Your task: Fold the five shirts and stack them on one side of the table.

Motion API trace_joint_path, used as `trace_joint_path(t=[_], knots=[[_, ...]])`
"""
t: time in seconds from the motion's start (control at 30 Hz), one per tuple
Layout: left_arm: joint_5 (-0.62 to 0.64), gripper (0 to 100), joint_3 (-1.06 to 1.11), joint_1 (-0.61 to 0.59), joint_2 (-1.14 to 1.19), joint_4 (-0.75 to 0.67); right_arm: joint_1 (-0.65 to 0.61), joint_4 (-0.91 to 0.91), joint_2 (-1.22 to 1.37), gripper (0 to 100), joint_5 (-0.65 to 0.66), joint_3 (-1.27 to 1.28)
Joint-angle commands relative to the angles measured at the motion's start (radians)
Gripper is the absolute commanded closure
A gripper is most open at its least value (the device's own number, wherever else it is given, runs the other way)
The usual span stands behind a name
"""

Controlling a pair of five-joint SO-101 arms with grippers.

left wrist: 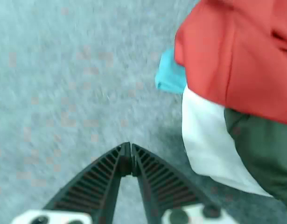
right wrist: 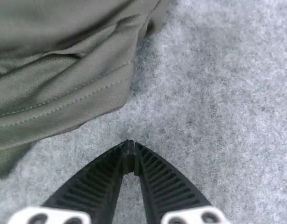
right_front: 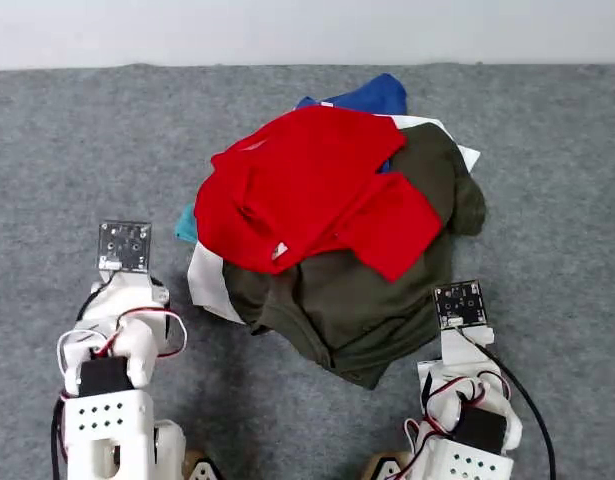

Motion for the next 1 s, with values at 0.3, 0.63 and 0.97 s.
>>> trace_joint_path(t=[0.3,0.63,0.97], knots=[[-0.060,89,-0.866,0.210,0.422,0.483,-0.005,-0.015,-0.010,99.0,-0.009,0.014],[-0.123,77,-1.682,0.506,1.128,0.967,-0.005,-0.015,-0.010,99.0,-0.009,0.014],[-0.133,71,-1.874,0.597,1.508,0.959,-0.005,-0.015,-0.010,99.0,-0.009,0.014]])
